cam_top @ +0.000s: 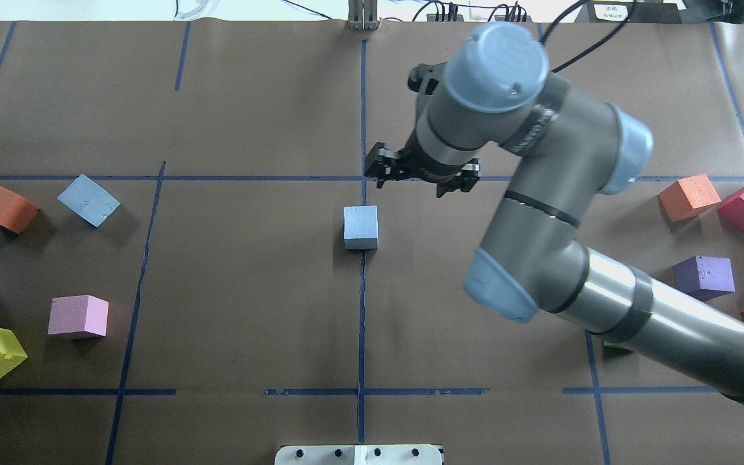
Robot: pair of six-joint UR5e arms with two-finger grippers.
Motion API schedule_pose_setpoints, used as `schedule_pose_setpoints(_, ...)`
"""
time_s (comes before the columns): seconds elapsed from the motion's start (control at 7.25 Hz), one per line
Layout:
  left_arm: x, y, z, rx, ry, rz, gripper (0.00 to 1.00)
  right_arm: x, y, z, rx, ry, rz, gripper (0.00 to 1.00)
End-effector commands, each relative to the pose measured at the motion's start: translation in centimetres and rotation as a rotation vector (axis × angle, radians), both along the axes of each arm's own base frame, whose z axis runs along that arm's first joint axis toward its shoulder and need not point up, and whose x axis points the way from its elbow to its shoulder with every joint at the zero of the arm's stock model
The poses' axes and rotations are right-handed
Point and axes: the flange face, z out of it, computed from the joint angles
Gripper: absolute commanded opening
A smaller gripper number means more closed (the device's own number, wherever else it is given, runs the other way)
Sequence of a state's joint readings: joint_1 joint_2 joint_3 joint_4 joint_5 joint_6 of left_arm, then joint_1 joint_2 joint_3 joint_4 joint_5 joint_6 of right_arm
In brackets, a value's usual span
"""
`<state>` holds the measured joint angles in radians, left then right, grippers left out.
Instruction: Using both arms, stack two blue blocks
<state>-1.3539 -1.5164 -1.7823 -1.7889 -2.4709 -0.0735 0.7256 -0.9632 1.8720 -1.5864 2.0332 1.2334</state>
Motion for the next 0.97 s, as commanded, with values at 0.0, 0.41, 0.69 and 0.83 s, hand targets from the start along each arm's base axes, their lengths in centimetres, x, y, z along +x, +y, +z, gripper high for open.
schedule_pose_setpoints(0.0,8.7,-2.9,-4.8,0.103,0.021,0.136,1.0,7.4,-2.2,4.5,-0.005,0.013,0.007,1.0)
schedule_pose_setpoints(0.41,13.1,-2.9,-4.1,0.02,-0.111,0.049,1.0,11.6,-3.5,10.0,0.046,0.08,-0.042,1.0)
schedule_pose_setpoints(0.69,16.5,-5.3,-4.8,0.116,-0.126,0.131,1.0,11.6,-3.7,10.5,0.042,0.088,-0.04,1.0)
schedule_pose_setpoints(0.83,17.9,-5.5,-4.5,0.143,-0.13,0.177,1.0,11.6,-3.6,10.5,0.043,0.09,-0.039,1.0)
